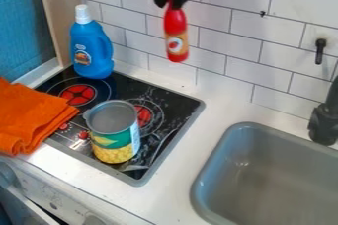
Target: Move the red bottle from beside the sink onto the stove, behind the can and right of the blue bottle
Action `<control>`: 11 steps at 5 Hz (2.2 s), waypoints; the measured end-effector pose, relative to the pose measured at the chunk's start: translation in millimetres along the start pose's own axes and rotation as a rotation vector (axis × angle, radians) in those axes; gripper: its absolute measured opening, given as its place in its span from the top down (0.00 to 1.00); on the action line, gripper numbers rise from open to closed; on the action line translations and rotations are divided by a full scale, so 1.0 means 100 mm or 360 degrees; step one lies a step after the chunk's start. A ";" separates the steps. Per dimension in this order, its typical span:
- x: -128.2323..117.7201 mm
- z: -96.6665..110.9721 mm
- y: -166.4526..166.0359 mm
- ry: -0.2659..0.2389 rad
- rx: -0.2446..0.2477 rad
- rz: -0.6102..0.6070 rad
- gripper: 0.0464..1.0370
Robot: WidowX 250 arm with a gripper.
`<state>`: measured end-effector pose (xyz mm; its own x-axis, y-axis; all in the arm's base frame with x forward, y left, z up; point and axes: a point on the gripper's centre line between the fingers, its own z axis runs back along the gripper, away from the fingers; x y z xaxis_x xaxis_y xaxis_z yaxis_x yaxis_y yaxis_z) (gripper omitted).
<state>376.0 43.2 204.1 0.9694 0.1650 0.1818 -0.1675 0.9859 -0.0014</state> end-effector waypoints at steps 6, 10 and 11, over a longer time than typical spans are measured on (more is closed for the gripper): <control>0.08 -0.49 0.82 0.0269 0.0091 0.0256 0.71; -0.05 -0.78 0.79 0.0322 0.0065 0.0255 0.71; -0.04 -0.73 0.82 0.0325 0.0061 0.0237 0.71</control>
<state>371.7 125.6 131.6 0.9491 0.3143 -0.0198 -0.3138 0.9492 0.0245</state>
